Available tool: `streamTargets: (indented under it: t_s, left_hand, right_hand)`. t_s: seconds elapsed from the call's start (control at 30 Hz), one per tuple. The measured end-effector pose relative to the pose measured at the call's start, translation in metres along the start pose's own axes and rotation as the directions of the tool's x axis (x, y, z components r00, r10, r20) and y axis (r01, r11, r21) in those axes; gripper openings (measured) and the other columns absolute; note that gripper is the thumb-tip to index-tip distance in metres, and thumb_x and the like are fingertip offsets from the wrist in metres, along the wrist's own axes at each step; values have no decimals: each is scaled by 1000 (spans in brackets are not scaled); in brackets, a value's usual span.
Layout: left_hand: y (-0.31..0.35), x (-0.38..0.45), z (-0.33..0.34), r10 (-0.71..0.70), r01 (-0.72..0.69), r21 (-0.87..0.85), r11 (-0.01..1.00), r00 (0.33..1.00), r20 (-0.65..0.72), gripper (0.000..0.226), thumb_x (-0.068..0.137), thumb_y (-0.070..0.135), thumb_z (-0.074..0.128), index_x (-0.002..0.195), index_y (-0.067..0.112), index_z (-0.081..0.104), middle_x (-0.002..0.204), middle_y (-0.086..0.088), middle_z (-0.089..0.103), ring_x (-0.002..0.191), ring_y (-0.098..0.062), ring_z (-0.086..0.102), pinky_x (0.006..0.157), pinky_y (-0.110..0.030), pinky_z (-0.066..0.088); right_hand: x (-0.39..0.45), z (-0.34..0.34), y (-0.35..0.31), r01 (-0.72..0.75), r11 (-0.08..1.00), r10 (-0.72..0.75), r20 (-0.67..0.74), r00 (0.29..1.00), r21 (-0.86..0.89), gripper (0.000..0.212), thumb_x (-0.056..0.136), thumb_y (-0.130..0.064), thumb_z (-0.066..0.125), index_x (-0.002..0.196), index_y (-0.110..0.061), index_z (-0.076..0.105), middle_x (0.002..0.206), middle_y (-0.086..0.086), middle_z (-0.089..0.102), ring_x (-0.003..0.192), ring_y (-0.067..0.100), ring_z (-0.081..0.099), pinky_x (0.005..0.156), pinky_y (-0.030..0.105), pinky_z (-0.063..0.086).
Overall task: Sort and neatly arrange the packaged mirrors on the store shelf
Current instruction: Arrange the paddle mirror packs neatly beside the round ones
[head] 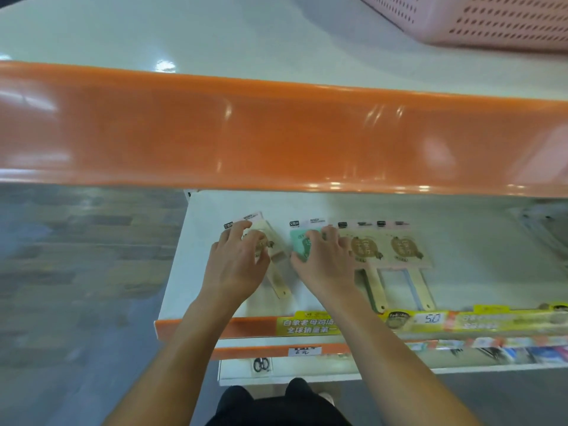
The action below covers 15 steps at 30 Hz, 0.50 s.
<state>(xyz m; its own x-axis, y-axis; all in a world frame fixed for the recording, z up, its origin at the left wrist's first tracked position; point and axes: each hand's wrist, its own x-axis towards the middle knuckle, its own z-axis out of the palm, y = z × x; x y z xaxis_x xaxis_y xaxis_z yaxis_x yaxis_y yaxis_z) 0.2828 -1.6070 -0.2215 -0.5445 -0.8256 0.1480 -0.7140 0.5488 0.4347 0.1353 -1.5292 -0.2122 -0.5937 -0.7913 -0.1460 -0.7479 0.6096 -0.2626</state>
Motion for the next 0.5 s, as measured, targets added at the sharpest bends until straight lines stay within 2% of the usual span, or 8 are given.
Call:
streamTargets:
  t_s: [0.13,0.37,0.5]
  left_hand:
    - [8,1,9,-18,18,2,1000,1000,4,26,86,30,60,109,18,63,130,-4,51,117,-30,50,86,-40,43]
    - [30,3,19,-20,20,17,1000,1000,18,29,88,29,59,114,17,62,128,-4,52,116,-30,51,86,-41,43]
    - [43,6,24,-16,16,30,999,1000,20,29,89,29,59,114,15,62,129,-6,53,115,-32,53,90,-42,44]
  right_hand:
    - [1,-3,3,34,999,-34,23,999,-3,52,89,-54,52,129,-21,51,134,6,38,123,36,39,101,46,38]
    - [5,-13,18,84,991,-96,109,989,105,52,91,-50,49,136,-24,48,142,2,38,127,33,39,105,46,37]
    - [1,-22,28,139,973,-156,78,985,185,44,92,-43,52,133,-26,52,141,-2,42,127,26,42,102,42,41]
